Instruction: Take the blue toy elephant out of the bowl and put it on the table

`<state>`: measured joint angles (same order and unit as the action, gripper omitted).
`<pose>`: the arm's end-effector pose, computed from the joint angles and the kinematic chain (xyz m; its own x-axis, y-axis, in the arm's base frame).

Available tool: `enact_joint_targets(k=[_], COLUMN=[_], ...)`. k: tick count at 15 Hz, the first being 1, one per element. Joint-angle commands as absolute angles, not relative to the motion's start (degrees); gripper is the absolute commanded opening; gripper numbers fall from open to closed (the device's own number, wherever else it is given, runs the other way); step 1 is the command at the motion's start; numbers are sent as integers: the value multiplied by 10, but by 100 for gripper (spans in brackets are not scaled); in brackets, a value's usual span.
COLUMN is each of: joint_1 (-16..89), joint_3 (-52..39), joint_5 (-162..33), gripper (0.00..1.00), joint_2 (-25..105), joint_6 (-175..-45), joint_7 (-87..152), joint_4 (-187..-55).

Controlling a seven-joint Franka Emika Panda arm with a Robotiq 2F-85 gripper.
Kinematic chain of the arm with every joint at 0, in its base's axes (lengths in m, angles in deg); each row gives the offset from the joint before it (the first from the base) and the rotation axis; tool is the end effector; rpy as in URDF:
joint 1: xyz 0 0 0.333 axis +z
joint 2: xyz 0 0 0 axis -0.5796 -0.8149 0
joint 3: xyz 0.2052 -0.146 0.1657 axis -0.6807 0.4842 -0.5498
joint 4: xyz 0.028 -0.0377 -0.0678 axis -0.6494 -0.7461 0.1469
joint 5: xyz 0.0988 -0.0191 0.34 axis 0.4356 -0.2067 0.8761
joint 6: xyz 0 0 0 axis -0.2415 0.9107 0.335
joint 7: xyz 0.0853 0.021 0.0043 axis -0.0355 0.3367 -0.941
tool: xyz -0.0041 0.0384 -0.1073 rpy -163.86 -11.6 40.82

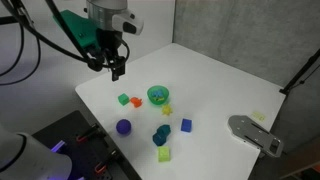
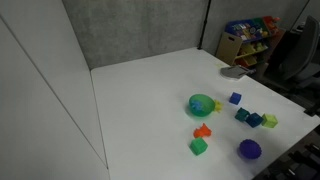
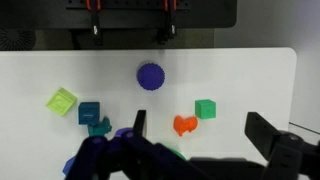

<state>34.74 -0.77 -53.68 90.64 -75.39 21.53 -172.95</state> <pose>0.3156 -0.0447 0.4579 0.9857 -0.0406 -0.1635 -0.0798 -0.9672 -0.2410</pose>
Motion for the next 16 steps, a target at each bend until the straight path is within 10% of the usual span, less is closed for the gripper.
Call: enact_joint_targets(k=[1,16], joint_1=[336,348], joint_3=[-18,-122], joint_5=[-532,-550], gripper=[100,100], joint_2=[905,776], joint_6=[-752,-957], joint_7=[210,333], joint_4=[-1729,-1672])
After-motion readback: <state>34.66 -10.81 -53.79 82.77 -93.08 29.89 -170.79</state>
